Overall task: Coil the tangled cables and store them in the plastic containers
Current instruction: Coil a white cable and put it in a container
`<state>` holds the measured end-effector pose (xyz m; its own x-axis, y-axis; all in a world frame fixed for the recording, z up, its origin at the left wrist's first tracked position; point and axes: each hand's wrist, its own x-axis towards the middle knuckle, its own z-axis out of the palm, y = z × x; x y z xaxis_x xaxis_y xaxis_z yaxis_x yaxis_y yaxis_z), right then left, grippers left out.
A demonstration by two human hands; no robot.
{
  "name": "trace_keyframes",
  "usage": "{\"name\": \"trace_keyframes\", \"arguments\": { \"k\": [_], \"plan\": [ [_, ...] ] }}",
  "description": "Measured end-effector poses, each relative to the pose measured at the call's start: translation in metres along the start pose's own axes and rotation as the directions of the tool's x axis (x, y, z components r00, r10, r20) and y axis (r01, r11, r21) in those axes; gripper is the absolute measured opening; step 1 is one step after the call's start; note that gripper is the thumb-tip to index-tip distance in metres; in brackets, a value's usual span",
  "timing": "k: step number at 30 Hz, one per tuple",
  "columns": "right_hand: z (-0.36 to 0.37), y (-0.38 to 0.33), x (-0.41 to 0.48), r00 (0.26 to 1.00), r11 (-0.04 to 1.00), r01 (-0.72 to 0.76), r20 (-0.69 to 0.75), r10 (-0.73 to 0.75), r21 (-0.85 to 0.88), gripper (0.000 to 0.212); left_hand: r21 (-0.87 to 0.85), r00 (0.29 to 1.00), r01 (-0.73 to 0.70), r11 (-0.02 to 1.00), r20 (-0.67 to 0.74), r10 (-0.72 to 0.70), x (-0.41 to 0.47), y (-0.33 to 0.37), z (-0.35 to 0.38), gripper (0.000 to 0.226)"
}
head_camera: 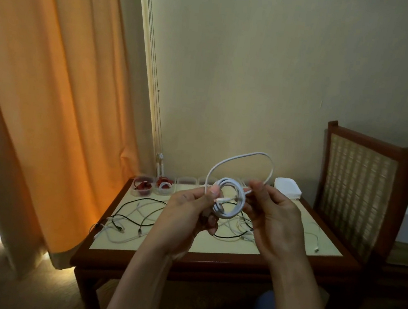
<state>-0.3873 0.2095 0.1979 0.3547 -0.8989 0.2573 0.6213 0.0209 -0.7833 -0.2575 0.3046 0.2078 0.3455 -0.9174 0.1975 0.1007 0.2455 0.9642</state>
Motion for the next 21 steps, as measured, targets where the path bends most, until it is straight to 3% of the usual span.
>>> {"name": "trace_keyframes", "arguments": {
  "k": [9,14,17,21],
  "plan": [
    [0.01,-0.005,-0.017,0.983,0.986,-0.107,0.135,0.125,-0.131,0.033,0.104,0.996,-0.008,0.995,-0.085,0.017,0.009,0.002,0.001,0.032],
    [0.016,-0.016,-0.027,0.972,0.932,0.042,0.23,0.046,-0.36,0.023,0.197,0.995,-0.049,0.979,-0.072,0.065,0.012,0.004,0.002,0.031],
    [0.017,-0.017,-0.028,0.985,0.796,0.127,0.17,-0.031,-0.591,0.019,0.243,0.995,-0.062,0.968,-0.058,0.079,0.014,0.006,0.0,0.031],
    [0.003,-0.02,-0.021,0.973,0.56,0.196,0.231,-0.009,-0.805,0.015,0.299,0.997,-0.047,0.953,-0.042,0.062,0.013,0.005,-0.005,0.03]
  ]
}}
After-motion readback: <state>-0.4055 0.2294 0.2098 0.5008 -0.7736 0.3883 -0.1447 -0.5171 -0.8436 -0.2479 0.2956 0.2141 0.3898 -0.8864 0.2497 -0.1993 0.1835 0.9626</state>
